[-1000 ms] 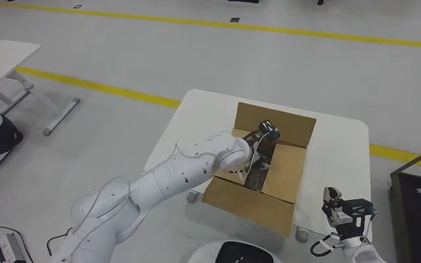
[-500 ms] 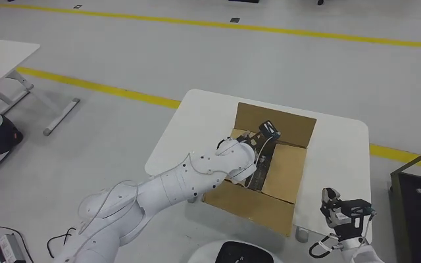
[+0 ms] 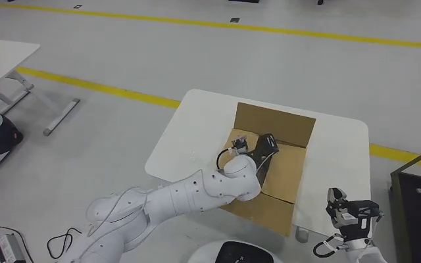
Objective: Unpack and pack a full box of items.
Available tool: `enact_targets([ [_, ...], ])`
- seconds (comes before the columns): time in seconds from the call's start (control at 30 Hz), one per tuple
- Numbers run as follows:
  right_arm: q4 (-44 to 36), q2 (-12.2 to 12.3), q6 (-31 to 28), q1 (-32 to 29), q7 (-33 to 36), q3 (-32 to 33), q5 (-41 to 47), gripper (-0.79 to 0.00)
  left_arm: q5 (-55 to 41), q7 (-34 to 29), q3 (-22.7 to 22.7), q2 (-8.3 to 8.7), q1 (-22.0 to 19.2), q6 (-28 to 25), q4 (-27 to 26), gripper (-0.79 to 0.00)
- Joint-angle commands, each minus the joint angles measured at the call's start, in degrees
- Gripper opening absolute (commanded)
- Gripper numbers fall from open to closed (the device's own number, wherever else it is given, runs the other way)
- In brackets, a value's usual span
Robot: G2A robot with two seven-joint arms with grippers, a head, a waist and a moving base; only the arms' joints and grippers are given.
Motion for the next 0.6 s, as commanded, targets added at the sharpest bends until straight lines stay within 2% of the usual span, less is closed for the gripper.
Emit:
enact_targets([
  [0.0, 0.12, -0.03, 0.14, -0.13, 0.36, -0.08, 0.52, -0.785, 3.66, -2.36, 0.67, -0.84, 0.22, -0.43, 1.17, 0.000],
  [0.1, 0.18, -0.10, -0.40, -0.05, 0.73, -0.01, 2.62, -0.785, 6.93, -3.27, 0.84, -1.73, 0.17, -1.03, 2.00, 0.000],
  [0.23, -0.10, -0.08, -0.54, -0.08, 0.95, 0.03, 2.68, -0.785, 7.05, -3.42, -1.10, -2.69, 0.73, -1.70, 2.43, -0.003],
  [0.3, -0.20, -0.09, -0.45, -0.09, 0.99, -0.11, 2.44, -0.785, 8.23, -3.40, -1.80, -2.97, 1.09, -1.80, 2.84, -0.397],
  [0.33, -0.23, -0.10, -0.39, -0.09, 0.99, -0.17, 2.42, -0.785, 8.78, -3.45, -2.12, -3.09, 1.32, -1.93, 3.07, -0.566],
  [0.37, -0.29, -0.11, -0.49, -0.08, 0.97, -0.25, 2.51, -0.785, 9.48, -3.58, -2.42, -3.20, 1.52, -2.11, 3.25, -0.785],
  [0.57, -1.07, -0.08, -0.72, -0.36, 0.91, -0.07, 2.89, -0.785, 10.99, -2.91, -5.72, -3.63, 2.84, -2.10, 3.19, -0.785],
])
